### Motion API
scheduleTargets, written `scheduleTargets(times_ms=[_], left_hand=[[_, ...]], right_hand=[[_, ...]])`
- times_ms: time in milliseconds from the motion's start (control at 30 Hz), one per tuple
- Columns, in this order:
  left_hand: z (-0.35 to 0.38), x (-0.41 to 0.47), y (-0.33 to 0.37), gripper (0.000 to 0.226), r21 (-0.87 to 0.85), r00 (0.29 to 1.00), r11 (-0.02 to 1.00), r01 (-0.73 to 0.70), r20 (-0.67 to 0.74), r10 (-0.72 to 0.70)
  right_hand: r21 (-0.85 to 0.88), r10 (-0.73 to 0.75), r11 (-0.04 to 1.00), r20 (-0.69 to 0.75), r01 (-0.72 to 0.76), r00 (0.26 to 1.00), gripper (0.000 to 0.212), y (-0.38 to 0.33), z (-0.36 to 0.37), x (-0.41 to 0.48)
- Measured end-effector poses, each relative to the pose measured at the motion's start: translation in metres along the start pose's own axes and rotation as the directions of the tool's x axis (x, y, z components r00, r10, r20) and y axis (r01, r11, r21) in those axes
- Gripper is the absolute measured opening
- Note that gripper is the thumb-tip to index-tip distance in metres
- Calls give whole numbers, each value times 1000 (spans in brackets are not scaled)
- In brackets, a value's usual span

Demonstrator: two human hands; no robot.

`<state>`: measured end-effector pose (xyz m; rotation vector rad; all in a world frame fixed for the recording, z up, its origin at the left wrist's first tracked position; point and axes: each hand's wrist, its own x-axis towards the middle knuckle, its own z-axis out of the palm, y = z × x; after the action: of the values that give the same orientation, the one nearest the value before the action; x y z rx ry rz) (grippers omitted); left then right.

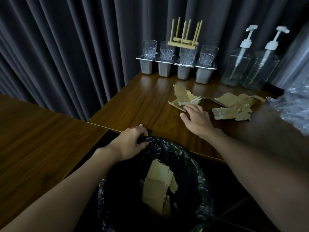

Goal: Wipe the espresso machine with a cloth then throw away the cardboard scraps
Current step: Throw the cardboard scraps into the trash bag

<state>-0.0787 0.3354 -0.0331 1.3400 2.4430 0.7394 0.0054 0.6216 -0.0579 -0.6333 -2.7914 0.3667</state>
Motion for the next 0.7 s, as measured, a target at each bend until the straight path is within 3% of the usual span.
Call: scheduleTargets(times_ms=[367, 500, 700], left_hand=[[4, 1, 7, 24, 53, 999, 997, 49, 1, -49], [1, 3, 7, 28, 83, 998, 994, 66, 12, -67], [-2, 3, 3, 34, 67, 997, 995, 71, -9, -71]], right_hand=[[-8, -226, 973, -222, 230, 949, 44, -18, -11, -50], [107, -183, 969, -302, 224, 936, 41, -27, -30, -75], [260, -304, 876, -355, 406, 884, 44, -61, -68, -128]])
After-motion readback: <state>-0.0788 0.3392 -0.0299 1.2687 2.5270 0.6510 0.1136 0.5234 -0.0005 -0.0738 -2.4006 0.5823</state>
